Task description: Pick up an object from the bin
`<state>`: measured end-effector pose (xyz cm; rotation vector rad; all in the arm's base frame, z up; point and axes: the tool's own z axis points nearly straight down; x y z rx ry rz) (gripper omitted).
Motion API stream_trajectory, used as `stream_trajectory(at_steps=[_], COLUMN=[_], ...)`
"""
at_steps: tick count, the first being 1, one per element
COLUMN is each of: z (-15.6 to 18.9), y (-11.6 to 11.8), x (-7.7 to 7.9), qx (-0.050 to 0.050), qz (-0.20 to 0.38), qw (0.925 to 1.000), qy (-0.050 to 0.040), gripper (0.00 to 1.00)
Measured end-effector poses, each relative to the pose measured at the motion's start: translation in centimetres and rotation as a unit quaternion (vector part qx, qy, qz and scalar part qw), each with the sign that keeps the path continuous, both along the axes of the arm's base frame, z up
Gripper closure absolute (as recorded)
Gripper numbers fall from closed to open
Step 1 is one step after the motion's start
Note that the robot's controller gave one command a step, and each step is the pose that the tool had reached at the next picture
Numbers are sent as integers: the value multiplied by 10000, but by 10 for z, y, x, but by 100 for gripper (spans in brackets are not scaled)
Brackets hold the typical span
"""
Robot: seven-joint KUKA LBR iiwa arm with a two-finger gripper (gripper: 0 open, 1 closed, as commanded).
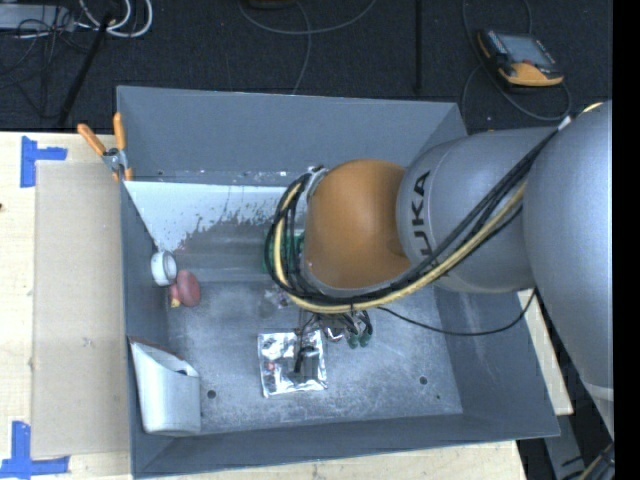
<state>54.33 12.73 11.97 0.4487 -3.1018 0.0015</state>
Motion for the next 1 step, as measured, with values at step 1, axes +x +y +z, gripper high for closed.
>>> stream_trajectory(at_steps=[1], z=[-52], y=[-40], x=[-23], qx=[7], qz=[899], qw=[9960], qy=[-10], gripper=[0])
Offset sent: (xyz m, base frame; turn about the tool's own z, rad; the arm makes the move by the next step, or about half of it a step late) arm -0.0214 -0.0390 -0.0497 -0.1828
